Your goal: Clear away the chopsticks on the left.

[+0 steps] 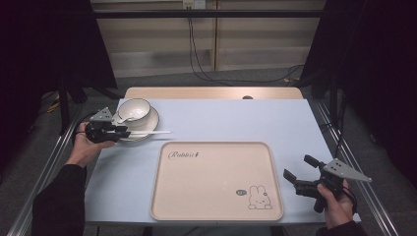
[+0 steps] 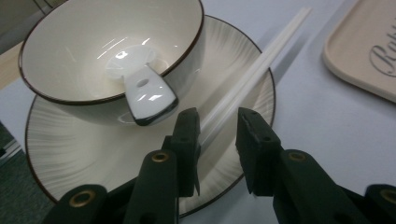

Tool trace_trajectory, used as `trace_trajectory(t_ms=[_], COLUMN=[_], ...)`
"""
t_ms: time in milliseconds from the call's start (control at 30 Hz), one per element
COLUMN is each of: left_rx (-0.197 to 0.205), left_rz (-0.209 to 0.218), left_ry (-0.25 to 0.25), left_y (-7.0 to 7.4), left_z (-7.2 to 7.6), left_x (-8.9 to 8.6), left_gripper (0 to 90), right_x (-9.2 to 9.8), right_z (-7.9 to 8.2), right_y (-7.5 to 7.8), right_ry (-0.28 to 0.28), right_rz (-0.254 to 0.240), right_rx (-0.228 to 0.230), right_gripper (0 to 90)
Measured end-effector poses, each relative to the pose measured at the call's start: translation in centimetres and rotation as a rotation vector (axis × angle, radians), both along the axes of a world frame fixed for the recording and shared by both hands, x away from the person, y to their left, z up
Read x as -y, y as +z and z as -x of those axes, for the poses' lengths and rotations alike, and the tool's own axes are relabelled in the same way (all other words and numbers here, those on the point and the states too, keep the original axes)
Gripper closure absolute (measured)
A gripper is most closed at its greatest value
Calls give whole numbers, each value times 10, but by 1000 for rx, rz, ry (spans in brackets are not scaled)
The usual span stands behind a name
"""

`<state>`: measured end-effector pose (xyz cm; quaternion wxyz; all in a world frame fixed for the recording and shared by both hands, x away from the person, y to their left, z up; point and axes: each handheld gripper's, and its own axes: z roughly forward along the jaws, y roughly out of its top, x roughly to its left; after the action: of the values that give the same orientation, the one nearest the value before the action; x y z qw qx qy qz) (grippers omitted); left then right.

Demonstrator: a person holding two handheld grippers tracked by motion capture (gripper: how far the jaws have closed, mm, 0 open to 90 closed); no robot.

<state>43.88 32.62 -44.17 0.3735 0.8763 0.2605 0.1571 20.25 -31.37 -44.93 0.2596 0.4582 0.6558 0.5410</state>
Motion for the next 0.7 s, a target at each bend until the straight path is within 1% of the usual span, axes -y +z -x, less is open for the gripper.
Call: trace_trajectory(t_ms=[33,67,100,133,200,233,267,300,367,433,467,500,533,567,600,633,667,700], left_rx=[1,1,3,17,-2,-4,5,-5,-6,-8,-9,-15,-13,-13,-20,-28,-32,-27], left_rz=[-13,-13,-23,-31,-19,-38,-38,-47,-42,-49,-63,-64,-69,-69,-59,-58,-74,-69], left_ry=[6,6,-1,4,-4,-17,-10,-11,-14,-17,-35,-42,-44,-44,-40,-46,-59,-62], left_y=[-1,-1,-4,-7,-9,-9,-11,-10,-10,-9,-8,-7,-7,-7,-7,-7,-7,-8], left_z=[0,0,1,0,0,-1,-1,-1,-1,-1,-2,-2,-2,-2,-3,-3,-4,-4], left_x=[1,1,2,3,4,4,5,4,3,4,3,3,4,4,5,7,8,9], left_gripper=[679,668,666,669,670,671,678,681,694,702,705,707,708,708,704,696,697,706], right_x=[0,0,-1,-1,0,-1,0,0,-1,-1,-1,0,0,0,0,0,0,0], right_z=[0,0,-1,-1,-1,-1,-1,-1,-1,-1,-1,-1,-1,-1,-1,-2,-2,-2], right_y=[0,0,0,0,-1,0,-1,-1,0,0,-1,-1,-1,-1,-1,-1,-1,-1], right_ry=[6,6,7,7,6,4,5,7,8,9,9,8,7,7,8,9,8,6], right_rz=[5,5,9,7,17,10,12,16,13,10,15,16,14,14,13,16,14,9], right_rx=[-1,-1,3,2,9,6,6,7,4,6,7,10,8,8,5,8,6,4], right_gripper=[25,25,26,25,25,26,25,25,25,25,25,25,25,25,25,25,25,25])
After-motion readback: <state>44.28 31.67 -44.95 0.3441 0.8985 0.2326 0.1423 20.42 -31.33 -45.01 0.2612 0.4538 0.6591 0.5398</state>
